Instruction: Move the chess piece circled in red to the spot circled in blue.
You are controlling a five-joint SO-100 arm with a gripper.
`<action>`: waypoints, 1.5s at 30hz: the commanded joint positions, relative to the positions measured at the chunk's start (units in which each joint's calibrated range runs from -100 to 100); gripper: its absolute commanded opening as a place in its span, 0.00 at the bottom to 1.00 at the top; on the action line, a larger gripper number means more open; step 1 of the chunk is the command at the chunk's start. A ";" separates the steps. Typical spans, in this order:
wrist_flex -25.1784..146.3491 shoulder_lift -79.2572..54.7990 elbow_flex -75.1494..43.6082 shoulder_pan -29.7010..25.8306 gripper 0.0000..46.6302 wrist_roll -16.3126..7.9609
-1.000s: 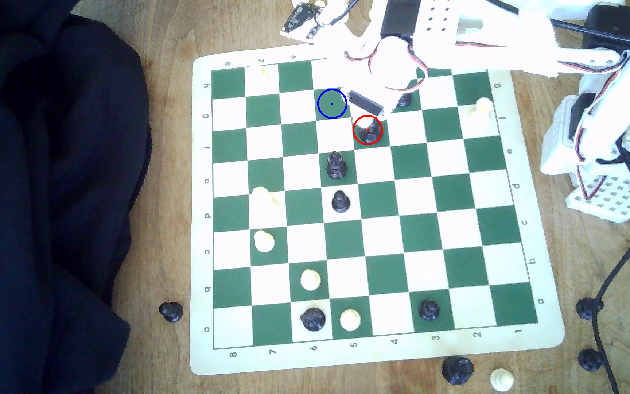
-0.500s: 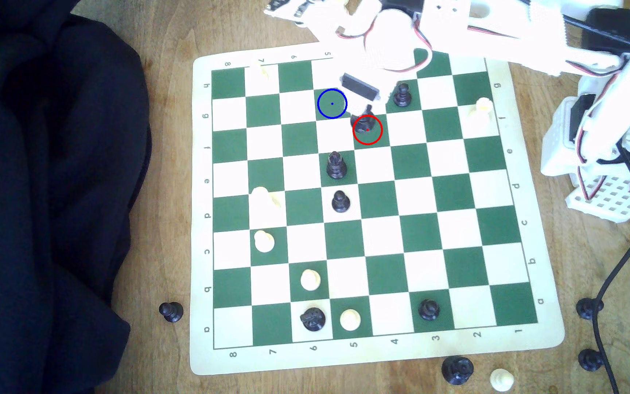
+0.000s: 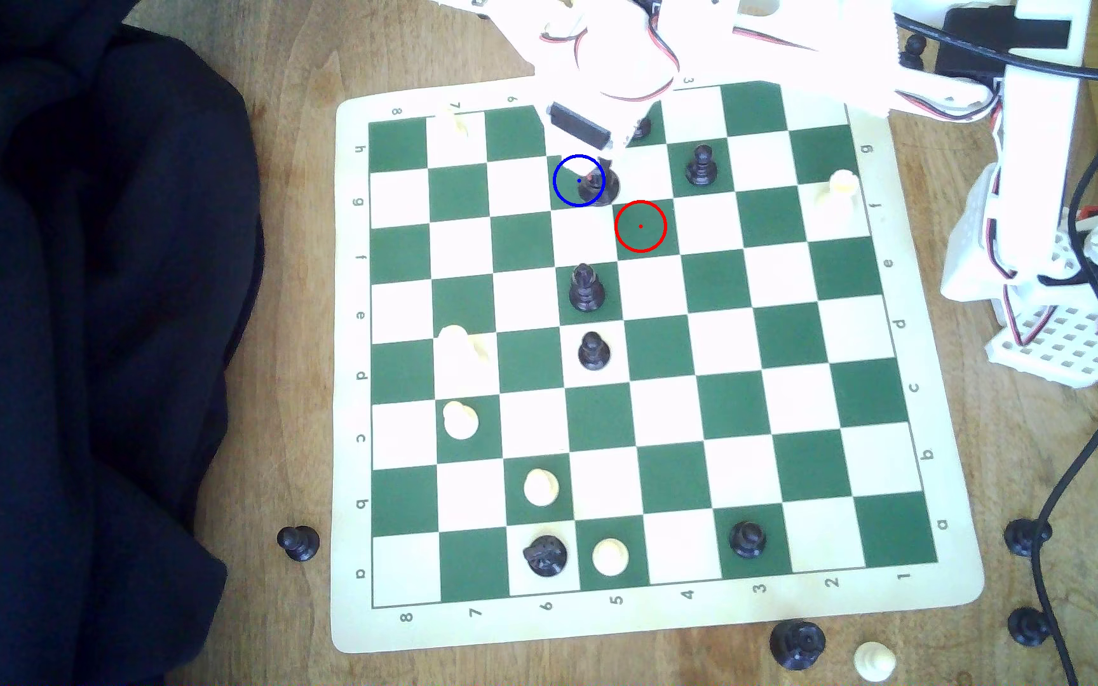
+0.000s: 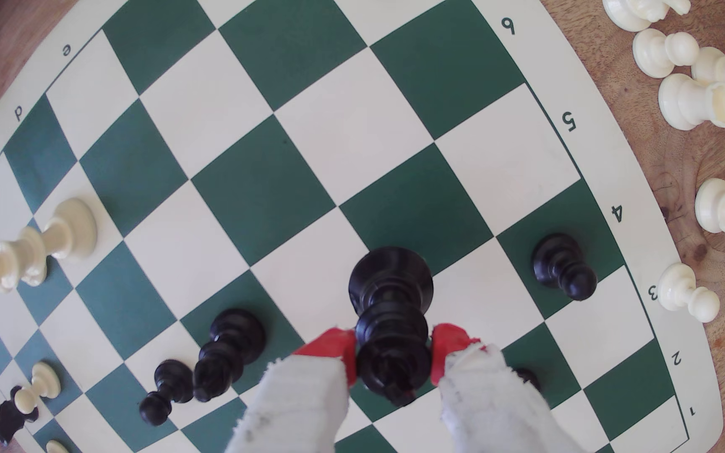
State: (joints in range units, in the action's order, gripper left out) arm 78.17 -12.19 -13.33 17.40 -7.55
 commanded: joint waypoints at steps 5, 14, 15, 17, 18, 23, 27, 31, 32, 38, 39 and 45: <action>-2.82 -0.88 -5.35 1.64 0.02 0.73; -4.87 -3.17 -5.53 2.19 0.02 0.83; -5.36 -3.34 -5.53 2.27 0.02 0.83; -5.85 -3.51 -5.89 2.35 0.02 0.78; -5.85 -3.68 -6.25 2.42 0.02 0.73; -5.93 -4.19 -6.80 2.42 0.02 0.78; -6.59 -4.62 -6.89 2.42 0.02 0.78; -6.59 -5.38 -6.89 2.19 0.02 0.78; -6.59 -5.55 -6.89 2.19 0.02 0.83; -6.59 -5.72 -6.62 2.27 0.07 0.93; -6.83 -5.72 -6.62 2.35 0.17 0.78; -6.59 -5.38 -6.89 2.50 0.48 0.54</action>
State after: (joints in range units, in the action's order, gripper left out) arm 72.03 -19.40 -15.59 19.54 -6.91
